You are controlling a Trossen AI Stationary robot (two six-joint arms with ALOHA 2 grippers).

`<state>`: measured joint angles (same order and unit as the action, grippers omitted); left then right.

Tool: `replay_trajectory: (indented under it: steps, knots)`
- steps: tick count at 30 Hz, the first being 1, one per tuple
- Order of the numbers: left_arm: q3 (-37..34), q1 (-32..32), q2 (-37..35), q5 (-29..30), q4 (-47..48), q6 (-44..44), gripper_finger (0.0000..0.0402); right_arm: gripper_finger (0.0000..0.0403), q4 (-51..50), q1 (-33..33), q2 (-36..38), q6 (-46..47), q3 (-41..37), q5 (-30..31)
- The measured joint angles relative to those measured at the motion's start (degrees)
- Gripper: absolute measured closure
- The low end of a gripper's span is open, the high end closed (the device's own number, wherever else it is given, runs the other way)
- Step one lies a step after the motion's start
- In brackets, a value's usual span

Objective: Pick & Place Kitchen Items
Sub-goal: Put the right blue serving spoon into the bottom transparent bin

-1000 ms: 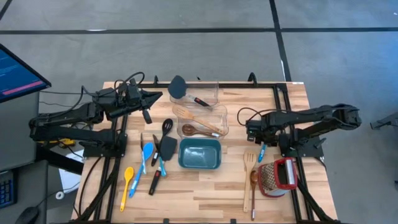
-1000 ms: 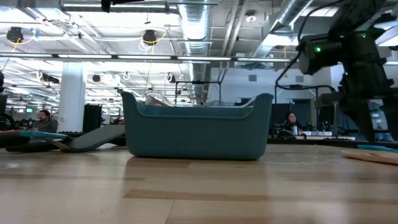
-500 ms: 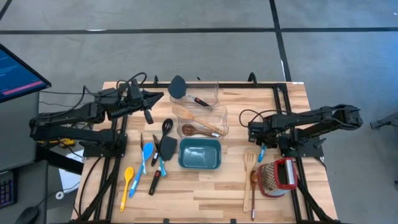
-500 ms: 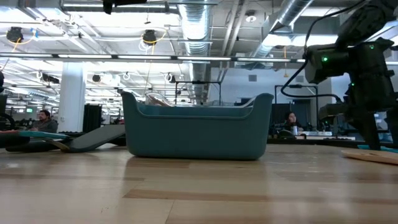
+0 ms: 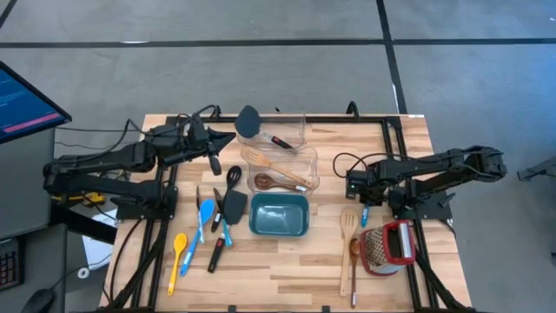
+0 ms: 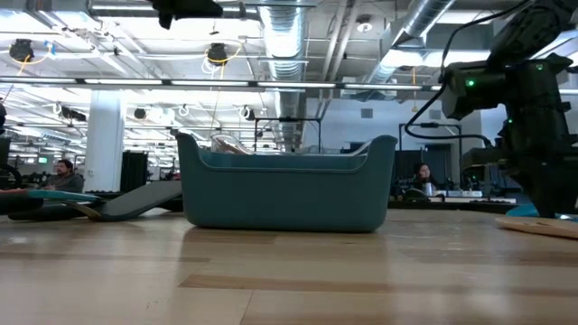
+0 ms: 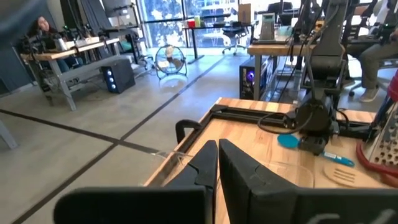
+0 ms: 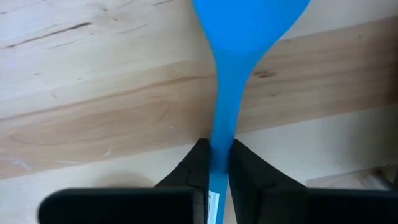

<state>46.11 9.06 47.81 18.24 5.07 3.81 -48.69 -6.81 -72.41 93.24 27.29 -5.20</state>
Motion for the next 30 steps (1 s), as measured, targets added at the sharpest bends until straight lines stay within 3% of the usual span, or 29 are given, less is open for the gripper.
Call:
replay_trajectory:
  steps: [16, 23, 30]
  knots:
    - [0.0, 0.01, -0.94, 0.24, 0.01, -0.01, 0.0398, 0.0376, -0.82, 0.04, 0.45, -1.76, 0.14, 2.25]
    - [0.0, 0.0, -0.94, 0.22, -0.01, -0.01, 0.0398, 0.0376, -4.26, -0.16, 0.34, -3.42, 3.83, 9.14]
    - [0.0, 0.02, -0.94, 0.19, -0.01, -0.02, 0.0398, 0.0376, -5.52, -0.15, 0.4, -4.63, 7.6, 11.49]
